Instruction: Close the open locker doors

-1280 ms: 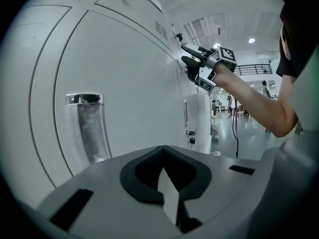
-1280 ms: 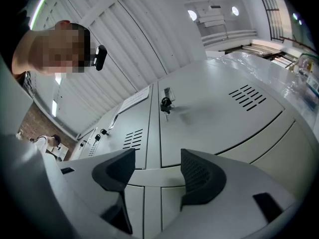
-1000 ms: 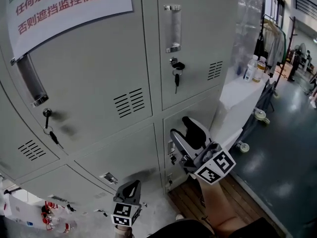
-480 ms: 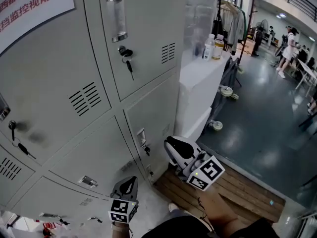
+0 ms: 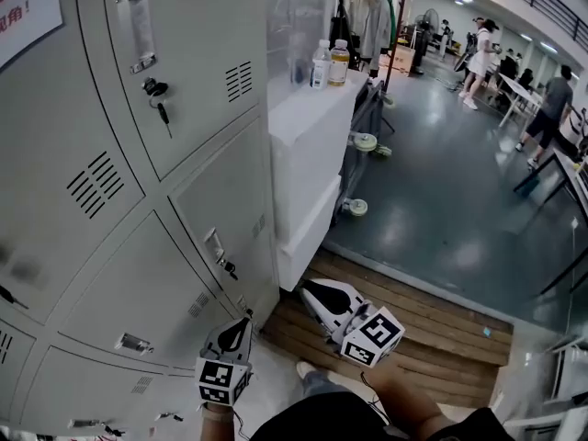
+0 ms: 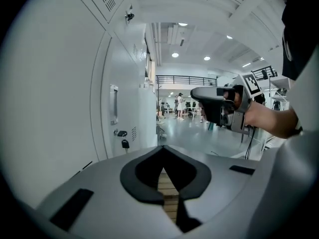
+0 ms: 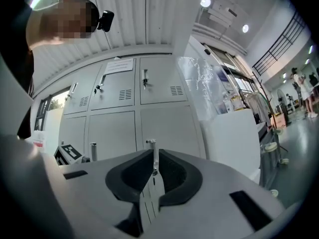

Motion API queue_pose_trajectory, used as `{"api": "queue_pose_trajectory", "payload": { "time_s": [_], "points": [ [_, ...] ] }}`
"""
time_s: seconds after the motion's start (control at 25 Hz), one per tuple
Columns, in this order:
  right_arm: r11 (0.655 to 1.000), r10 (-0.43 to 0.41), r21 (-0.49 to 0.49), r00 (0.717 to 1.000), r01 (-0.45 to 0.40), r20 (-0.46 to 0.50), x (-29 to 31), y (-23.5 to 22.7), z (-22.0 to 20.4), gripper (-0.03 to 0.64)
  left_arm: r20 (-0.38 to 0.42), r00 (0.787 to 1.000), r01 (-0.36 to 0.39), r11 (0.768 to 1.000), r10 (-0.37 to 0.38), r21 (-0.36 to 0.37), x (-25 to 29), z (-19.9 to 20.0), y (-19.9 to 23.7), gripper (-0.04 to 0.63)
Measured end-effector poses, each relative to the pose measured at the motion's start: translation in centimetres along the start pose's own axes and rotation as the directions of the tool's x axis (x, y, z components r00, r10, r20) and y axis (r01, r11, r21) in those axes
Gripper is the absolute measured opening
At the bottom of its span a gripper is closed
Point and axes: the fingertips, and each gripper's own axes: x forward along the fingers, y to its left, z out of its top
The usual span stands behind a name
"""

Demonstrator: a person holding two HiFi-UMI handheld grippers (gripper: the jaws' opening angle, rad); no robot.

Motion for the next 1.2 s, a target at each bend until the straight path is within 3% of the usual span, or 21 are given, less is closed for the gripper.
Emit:
{"api": "queue_pose_trajectory", "payload": {
  "time_s": [0.48,1.2],
  "points": [
    [0.989,-0.146,-0.017,0.986,0.145,-0.078,-6.6,1.0,-3.7,0.058,0.021,0.987,0.158,0.987,-0.158,0.021,1.1,-0.1,-4.6,0.017],
    [0.979,-0.2,0.006,0.974,0.202,-0.108,-8.6,0.9,-5.1,0.06,-0.014,0.983,0.184,0.983,-0.184,0.028,1.7,-1.2,-5.9,0.017]
  ]
}}
